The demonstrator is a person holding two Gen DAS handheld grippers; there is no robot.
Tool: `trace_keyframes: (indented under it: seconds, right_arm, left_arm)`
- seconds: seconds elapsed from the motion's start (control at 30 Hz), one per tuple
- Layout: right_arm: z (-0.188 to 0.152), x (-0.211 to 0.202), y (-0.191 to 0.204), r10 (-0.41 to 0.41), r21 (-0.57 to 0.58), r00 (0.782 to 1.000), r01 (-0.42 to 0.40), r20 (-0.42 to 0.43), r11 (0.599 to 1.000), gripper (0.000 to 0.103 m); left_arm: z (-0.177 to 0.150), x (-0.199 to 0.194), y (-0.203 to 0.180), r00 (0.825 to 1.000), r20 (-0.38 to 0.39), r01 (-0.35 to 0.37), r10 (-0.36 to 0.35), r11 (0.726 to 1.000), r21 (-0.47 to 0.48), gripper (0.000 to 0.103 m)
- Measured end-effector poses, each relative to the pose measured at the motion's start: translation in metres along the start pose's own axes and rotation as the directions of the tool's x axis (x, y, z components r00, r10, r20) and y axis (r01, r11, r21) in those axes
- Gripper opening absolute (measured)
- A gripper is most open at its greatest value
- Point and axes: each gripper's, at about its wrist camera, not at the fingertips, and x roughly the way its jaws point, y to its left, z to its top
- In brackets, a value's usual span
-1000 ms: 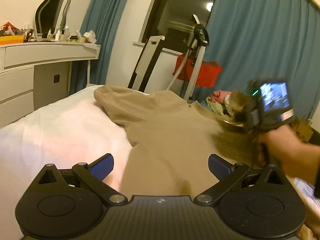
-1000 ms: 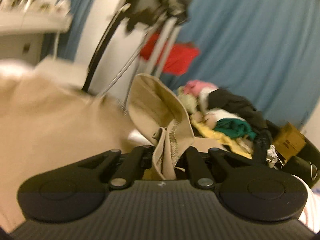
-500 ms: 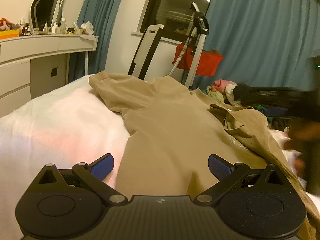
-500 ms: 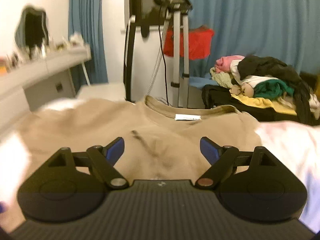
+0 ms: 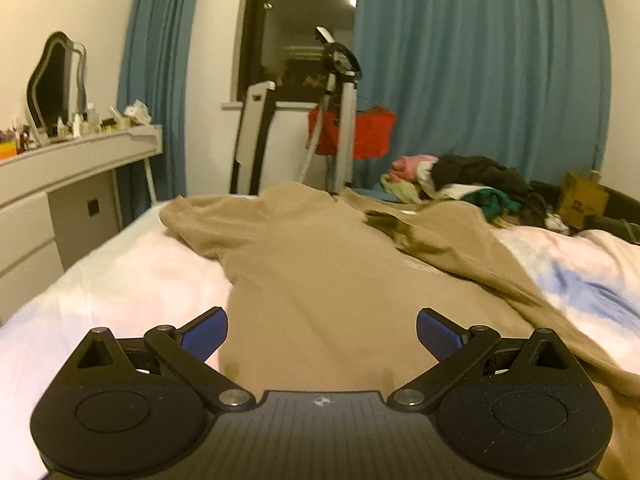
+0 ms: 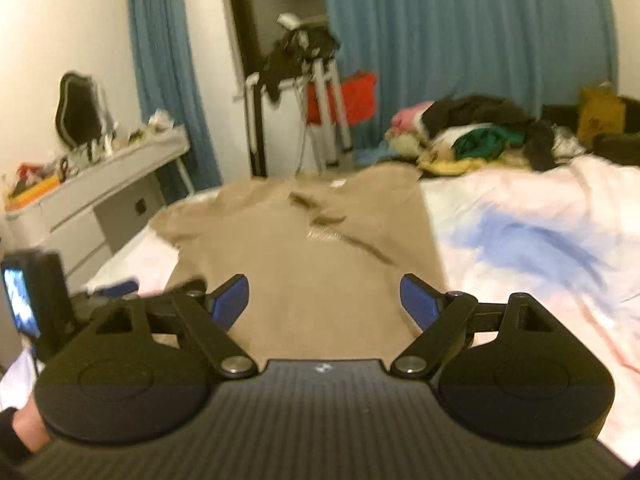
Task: Fold clothes
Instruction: 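Grasp the other side of the beige T-shirt with the left gripper and fold it inward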
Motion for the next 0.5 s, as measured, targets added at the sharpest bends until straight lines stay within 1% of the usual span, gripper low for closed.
trace_keyframes:
  seconds: [0.07, 0.17, 0.2, 0.27, 0.3, 0.37, 0.4, 0.5]
  right_arm:
    - [0.002, -0.019, -0.015, -0.03, 0.043, 0.998, 0.028, 0.047, 0.999, 0.084]
    - [0.005, -0.045, -0.046, -0.101, 0.133, 0.989, 0.086, 0.11, 0.987, 0.084]
    - [0.004, -0.052, -0.056, -0.133, 0.16, 0.984, 0.113, 0.118, 0.981, 0.084]
    - [0.003, -0.063, -0.081, -0.199, 0.223, 0.972, 0.168, 0.125, 0.96, 0.084]
    - [0.002, -0.067, -0.092, -0.226, 0.253, 0.966, 0.189, 0.127, 0.949, 0.084]
    - [-0.001, -0.071, -0.11, -0.259, 0.31, 0.957, 0.208, 0.132, 0.928, 0.084]
    - [-0.003, -0.073, -0.12, -0.275, 0.339, 0.952, 0.217, 0.134, 0.915, 0.084]
    - [-0.008, -0.078, -0.147, -0.324, 0.421, 0.937, 0.242, 0.134, 0.874, 0.084]
  left_arm:
    - [-0.002, -0.015, -0.006, 1.0, -0.019, 0.023, -0.023, 1.0, -0.003, 0.101]
    - [-0.003, -0.032, -0.024, 0.999, -0.049, 0.025, -0.024, 1.0, 0.01, 0.1]
    - [-0.002, -0.035, -0.032, 0.998, -0.065, 0.021, -0.02, 1.0, 0.02, 0.098]
    - [-0.003, -0.038, -0.052, 0.992, -0.113, 0.059, -0.058, 0.998, 0.01, 0.096]
    - [-0.004, -0.039, -0.063, 0.987, -0.138, 0.081, -0.08, 0.997, 0.001, 0.094]
    - [-0.009, -0.039, -0.089, 0.973, -0.19, 0.131, -0.13, 0.991, -0.007, 0.087]
    - [-0.012, -0.04, -0.104, 0.964, -0.215, 0.157, -0.155, 0.988, -0.007, 0.083]
    - [-0.019, -0.043, -0.146, 0.932, -0.264, 0.248, -0.249, 0.968, -0.037, 0.076]
